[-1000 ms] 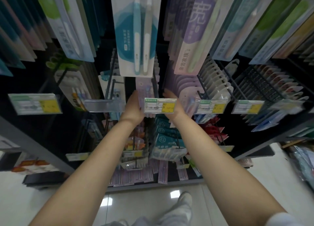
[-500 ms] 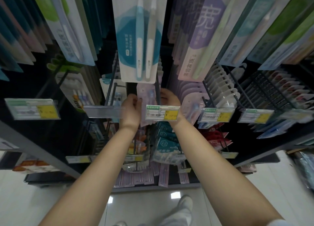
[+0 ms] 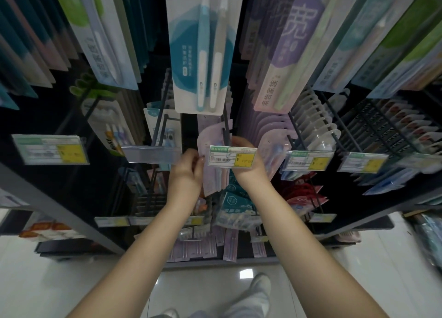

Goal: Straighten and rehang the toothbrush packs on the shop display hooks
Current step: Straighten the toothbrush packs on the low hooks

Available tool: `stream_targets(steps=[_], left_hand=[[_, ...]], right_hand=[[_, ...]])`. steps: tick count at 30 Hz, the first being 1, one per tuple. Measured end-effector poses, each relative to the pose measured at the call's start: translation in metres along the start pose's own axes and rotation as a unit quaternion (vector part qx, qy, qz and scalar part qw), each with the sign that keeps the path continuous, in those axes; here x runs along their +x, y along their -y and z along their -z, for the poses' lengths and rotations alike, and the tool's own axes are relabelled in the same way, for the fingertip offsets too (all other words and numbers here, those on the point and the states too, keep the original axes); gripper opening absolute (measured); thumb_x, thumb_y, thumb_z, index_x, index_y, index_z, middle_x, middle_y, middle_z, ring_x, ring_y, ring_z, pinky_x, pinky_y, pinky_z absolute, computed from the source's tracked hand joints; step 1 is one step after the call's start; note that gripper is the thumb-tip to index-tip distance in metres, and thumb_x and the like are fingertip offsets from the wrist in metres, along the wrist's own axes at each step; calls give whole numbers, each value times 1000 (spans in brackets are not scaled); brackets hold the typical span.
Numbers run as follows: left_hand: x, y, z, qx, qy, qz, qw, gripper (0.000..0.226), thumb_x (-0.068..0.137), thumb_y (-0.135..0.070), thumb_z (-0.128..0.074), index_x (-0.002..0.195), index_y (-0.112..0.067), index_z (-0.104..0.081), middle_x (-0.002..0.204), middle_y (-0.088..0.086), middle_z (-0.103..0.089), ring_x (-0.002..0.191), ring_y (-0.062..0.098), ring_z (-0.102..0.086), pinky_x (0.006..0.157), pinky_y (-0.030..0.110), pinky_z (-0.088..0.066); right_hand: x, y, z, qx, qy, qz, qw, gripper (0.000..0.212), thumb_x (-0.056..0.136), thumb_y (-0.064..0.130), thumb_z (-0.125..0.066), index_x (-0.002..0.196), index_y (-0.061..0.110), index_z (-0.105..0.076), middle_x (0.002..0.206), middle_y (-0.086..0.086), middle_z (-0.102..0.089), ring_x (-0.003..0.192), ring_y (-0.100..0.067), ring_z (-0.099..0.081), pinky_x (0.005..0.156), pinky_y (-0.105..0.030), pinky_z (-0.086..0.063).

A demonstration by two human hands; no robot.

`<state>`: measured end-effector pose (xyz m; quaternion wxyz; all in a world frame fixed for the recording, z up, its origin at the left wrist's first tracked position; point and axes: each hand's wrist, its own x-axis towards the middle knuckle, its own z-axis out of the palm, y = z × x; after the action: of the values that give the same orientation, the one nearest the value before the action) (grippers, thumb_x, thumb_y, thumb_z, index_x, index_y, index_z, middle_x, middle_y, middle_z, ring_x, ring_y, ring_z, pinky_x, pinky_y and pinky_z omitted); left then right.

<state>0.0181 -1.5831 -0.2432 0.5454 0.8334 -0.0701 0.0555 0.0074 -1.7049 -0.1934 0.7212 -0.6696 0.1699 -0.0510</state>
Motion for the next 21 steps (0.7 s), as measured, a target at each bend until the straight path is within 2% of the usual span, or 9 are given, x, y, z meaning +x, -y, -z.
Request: stream_targets(steps=[1, 3, 6, 10, 12, 15, 18, 21], left_hand=[[-4, 1, 1, 3, 4, -3, 1000, 13, 94, -15, -49, 100, -8, -58, 91, 8, -62, 82, 17, -54, 63, 27, -40], [-12, 3, 2, 9, 12, -15, 1000, 13, 94, -17, -48, 99, -11, -59, 93, 5, -63, 83, 14, -55, 65, 22, -42], [-20, 5, 4, 26, 14, -25, 999, 11, 95, -19, -48, 98, -14, -58, 94, 2, -61, 82, 10, -53, 65, 10, -37], [-25, 3, 6, 39, 8, -55, 998, 10, 94, -18, -49, 93, -13, -58, 89, 4, -61, 82, 13, -54, 65, 23, -41], [-29, 1, 6, 34, 8, -69, 997, 7, 94, -16, -50, 90, -17, -56, 87, 0, -60, 81, 12, -54, 65, 21, -40], [-38, 2, 5, 17, 11, -68, 998, 10, 93, -14, -51, 88, -22, -52, 86, -3, -58, 76, 6, -51, 67, 9, -38], [-44, 5, 3, 11, 4, -67, 998, 8, 93, -13, -52, 90, -20, -54, 85, -3, -58, 77, 10, -51, 66, 7, -37], [-48, 6, 2, 14, -1, -83, 996, 6, 92, -11, -53, 91, -15, -57, 84, -1, -57, 75, 11, -51, 65, 6, -36]], right_hand=[[-7, -2, 2, -58, 2, 25, 998, 25, 92, 0, -46, 105, 19, -56, 85, 11, -57, 81, -7, -55, 69, -12, -46], [-18, -8, 7, -138, 8, 64, 988, 25, 91, 4, -51, 102, 25, -55, 87, 17, -55, 82, 4, -52, 67, 0, -41], [-29, -13, 12, -160, 3, 79, 984, 28, 89, 1, -52, 97, 27, -57, 87, 22, -55, 84, 7, -51, 64, 6, -37], [-36, -14, 13, -152, -5, 86, 985, 31, 89, 0, -54, 92, 31, -55, 88, 24, -56, 84, 11, -51, 72, 2, -40], [-40, -14, 16, -148, 4, 97, 984, 31, 89, -1, -53, 94, 30, -54, 89, 24, -55, 82, 15, -50, 71, 5, -38], [-47, -16, 17, -153, 7, 111, 982, 33, 89, -3, -51, 97, 28, -53, 95, 16, -58, 85, 14, -50, 72, 5, -37], [-50, -19, 17, -165, -1, 122, 979, 30, 89, -4, -51, 104, 23, -52, 105, 3, -57, 88, 12, -49, 72, 6, -35], [-52, -20, 19, -174, 0, 131, 976, 31, 89, -5, -51, 105, 22, -52, 106, 2, -56, 89, 12, -48, 73, 6, -34]])
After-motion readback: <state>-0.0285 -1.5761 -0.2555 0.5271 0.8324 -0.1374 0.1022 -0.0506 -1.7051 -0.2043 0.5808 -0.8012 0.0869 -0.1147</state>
